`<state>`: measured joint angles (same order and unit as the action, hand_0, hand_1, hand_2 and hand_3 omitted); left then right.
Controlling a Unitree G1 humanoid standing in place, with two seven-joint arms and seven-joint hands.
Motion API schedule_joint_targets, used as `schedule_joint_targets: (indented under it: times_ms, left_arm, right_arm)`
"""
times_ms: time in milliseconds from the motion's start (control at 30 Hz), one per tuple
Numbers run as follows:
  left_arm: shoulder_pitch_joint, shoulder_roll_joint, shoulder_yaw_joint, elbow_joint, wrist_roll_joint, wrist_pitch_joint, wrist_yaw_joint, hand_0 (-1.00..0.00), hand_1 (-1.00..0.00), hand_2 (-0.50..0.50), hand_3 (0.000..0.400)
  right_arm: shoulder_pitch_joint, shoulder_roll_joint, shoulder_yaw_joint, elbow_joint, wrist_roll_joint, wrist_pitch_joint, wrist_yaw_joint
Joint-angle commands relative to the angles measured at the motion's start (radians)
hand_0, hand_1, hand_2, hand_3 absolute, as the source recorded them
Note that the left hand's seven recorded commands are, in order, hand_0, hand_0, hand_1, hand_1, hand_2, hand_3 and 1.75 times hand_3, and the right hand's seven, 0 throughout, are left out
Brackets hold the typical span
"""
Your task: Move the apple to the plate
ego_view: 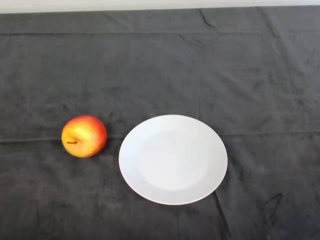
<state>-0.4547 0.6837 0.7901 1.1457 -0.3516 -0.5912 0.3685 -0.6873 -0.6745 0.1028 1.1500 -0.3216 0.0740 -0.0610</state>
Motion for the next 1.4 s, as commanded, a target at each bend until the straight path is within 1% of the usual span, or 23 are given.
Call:
schedule_joint_targets:
  times_ms: [33, 467, 700, 900, 1133, 1400]
  left_arm:
    - [-0.052, 0.074, -0.037, 0.046, 0.001, 0.01, -0.013, 0.0, 0.0, 0.0, 0.0]
    - [-0.059, 0.067, -0.056, 0.041, 0.006, 0.021, -0.022, 0.0, 0.0, 0.0, 0.0]
    - [-0.078, 0.058, -0.077, 0.037, 0.019, 0.03, -0.017, 0.0, 0.0, 0.0, 0.0]
    - [-0.113, 0.041, -0.114, 0.032, 0.047, 0.04, -0.002, 0.0, 0.0, 0.0, 0.0]
    - [-0.145, 0.027, -0.159, 0.026, 0.079, 0.051, -0.006, 0.0, 0.0, 0.0, 0.0]
    - [-0.198, -0.01, -0.235, 0.007, 0.139, 0.068, 0.004, 0.0, 0.0, 0.0, 0.0]
  right_arm:
    - [-0.018, -0.025, -0.0034, 0.027, -0.0135, -0.009, -0.0121]
    - [-0.017, -0.025, -0.0031, 0.027, -0.013, -0.009, -0.0121]
    - [-0.017, -0.025, -0.003, 0.026, -0.0128, -0.009, -0.0121]
    - [-0.017, -0.025, -0.003, 0.026, -0.0126, -0.008, -0.0121]
    - [-0.016, -0.025, -0.0029, 0.025, -0.0123, -0.008, -0.0121]
    - [-0.015, -0.025, -0.003, 0.024, -0.0119, -0.008, -0.0121]
